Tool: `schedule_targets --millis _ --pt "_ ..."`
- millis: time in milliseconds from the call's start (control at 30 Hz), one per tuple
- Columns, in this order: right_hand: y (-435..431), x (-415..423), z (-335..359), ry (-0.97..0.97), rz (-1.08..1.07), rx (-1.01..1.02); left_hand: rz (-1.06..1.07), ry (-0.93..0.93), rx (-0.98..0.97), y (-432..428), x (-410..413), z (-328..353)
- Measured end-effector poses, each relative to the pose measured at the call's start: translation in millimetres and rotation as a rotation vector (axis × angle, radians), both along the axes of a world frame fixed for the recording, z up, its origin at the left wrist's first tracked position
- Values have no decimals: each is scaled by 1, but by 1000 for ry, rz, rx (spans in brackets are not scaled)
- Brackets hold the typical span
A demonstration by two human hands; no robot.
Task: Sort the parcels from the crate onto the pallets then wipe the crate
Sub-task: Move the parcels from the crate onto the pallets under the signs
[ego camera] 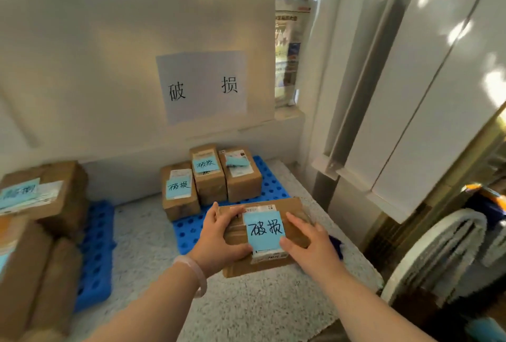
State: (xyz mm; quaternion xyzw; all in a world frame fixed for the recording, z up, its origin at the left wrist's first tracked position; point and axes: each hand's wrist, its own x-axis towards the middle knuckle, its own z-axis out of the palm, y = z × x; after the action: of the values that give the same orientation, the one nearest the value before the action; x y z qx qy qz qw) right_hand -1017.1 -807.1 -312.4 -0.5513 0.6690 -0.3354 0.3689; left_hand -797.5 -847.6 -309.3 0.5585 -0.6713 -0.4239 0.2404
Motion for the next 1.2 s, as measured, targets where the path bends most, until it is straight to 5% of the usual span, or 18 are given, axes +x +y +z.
schedule_targets --millis 600,1200 --pt "-52 -33 7 -41 -3 3 53 11 32 -49 -33 1" --pt "-114 -48 7 -31 233 5 359 70 -23 -58 -50 6"
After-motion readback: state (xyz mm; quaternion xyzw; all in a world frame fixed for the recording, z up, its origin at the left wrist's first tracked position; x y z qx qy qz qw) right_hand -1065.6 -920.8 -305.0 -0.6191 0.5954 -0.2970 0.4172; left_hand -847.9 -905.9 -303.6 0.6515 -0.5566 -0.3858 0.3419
